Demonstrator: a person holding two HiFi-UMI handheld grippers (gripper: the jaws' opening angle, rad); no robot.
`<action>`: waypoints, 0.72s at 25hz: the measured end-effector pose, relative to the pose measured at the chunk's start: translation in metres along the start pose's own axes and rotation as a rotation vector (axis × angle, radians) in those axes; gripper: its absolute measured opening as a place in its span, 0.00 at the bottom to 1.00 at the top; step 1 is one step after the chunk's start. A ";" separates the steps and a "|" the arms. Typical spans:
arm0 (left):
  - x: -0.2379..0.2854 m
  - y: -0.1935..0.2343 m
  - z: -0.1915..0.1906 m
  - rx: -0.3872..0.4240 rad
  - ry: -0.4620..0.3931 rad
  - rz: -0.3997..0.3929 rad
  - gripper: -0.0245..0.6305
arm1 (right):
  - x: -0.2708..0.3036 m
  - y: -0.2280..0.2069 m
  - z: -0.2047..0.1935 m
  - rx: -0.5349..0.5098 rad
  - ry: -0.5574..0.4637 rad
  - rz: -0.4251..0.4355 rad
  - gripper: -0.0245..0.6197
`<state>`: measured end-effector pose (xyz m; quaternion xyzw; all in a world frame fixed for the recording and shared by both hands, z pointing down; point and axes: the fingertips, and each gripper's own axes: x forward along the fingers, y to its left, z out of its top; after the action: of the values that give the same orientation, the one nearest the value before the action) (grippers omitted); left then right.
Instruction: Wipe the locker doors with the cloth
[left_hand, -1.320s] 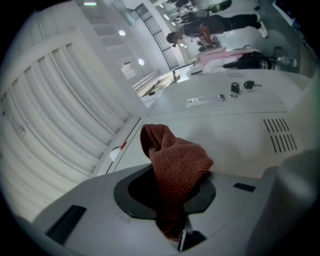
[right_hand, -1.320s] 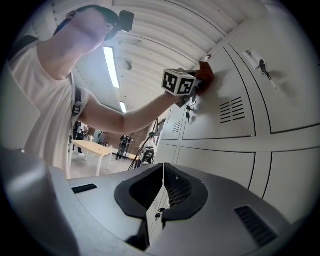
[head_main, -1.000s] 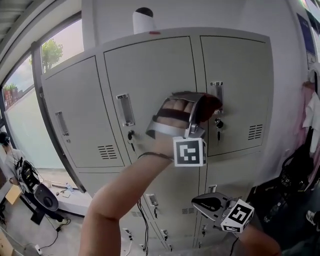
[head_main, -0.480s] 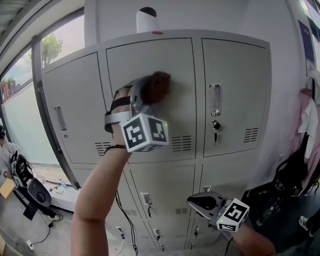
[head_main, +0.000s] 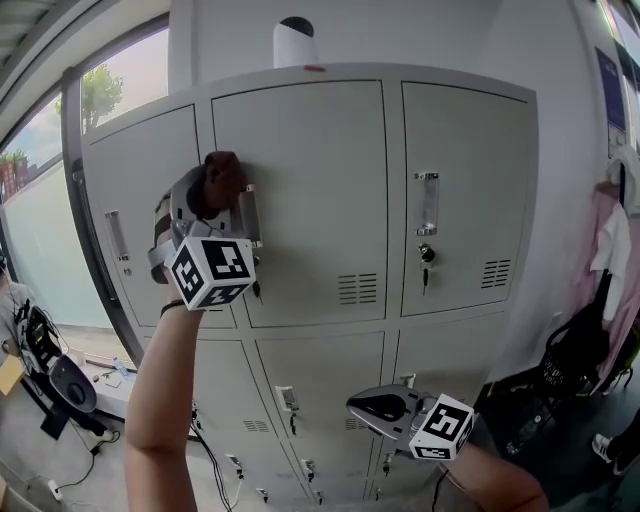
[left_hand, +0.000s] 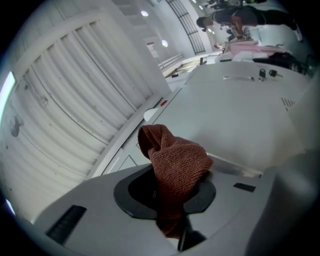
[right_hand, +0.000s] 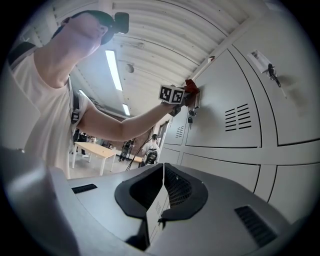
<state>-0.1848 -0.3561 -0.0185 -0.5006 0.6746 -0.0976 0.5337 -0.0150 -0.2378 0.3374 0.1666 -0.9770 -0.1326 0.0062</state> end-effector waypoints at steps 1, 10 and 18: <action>0.001 -0.008 0.009 0.012 -0.015 -0.022 0.15 | -0.001 0.000 0.000 0.002 -0.002 -0.004 0.07; 0.021 -0.079 0.125 0.106 -0.193 -0.180 0.15 | -0.029 -0.007 -0.009 0.029 0.025 -0.078 0.07; 0.007 -0.172 0.208 0.403 -0.413 -0.315 0.15 | -0.051 -0.015 0.005 -0.009 0.017 -0.130 0.07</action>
<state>0.0840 -0.3599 0.0063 -0.4925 0.4333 -0.2068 0.7259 0.0379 -0.2339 0.3305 0.2310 -0.9634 -0.1358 0.0066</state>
